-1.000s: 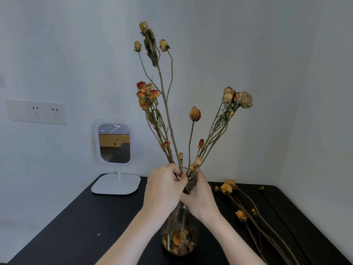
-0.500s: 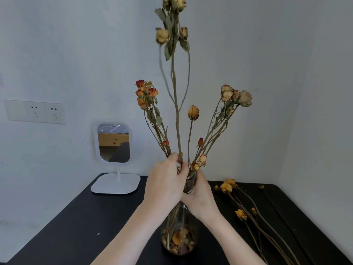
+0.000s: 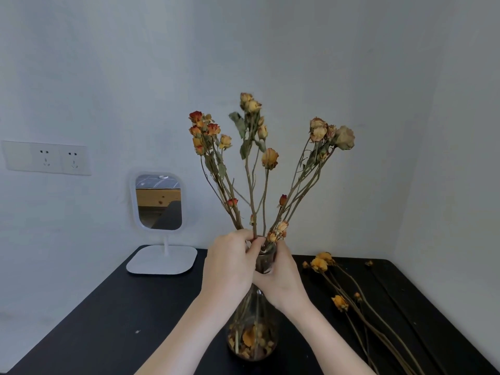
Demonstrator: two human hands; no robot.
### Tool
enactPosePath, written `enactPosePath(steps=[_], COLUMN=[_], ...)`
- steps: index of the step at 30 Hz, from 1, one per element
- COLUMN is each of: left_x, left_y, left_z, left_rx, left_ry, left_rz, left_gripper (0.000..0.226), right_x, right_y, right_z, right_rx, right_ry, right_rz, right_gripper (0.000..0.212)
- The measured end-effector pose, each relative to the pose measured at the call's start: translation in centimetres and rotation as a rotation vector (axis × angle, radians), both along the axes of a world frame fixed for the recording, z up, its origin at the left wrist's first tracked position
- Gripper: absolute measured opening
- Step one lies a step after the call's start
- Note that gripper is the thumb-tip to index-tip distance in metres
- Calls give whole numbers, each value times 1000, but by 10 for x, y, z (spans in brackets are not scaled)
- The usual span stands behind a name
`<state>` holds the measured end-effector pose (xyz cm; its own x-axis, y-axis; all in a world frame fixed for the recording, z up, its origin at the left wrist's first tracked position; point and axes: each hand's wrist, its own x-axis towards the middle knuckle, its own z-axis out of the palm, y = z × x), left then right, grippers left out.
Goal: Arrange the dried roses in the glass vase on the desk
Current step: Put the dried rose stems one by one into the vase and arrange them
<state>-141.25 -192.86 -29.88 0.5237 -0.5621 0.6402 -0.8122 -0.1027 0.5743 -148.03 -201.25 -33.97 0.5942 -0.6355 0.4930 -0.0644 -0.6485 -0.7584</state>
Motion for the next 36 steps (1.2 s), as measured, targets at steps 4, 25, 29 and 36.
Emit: enactPosePath(steps=[4, 25, 29, 36], left_x=[-1, -96, -119, -134], left_y=[11, -20, -56, -101], left_z=[-6, -115, -122, -129], left_rx=[-95, 450, 595, 625], left_ry=[15, 183, 197, 252], left_rz=[1, -348, -353, -286], left_gripper=[16, 13, 20, 21], right_x=[-1, -168, -209, -231], right_y=[0, -90, -111, -118], right_z=[0, -32, -59, -75], right_rx=[41, 163, 236, 217], right_ry=[-8, 270, 493, 638], right_rz=[21, -437, -499, -496], right_gripper=[63, 20, 9, 9])
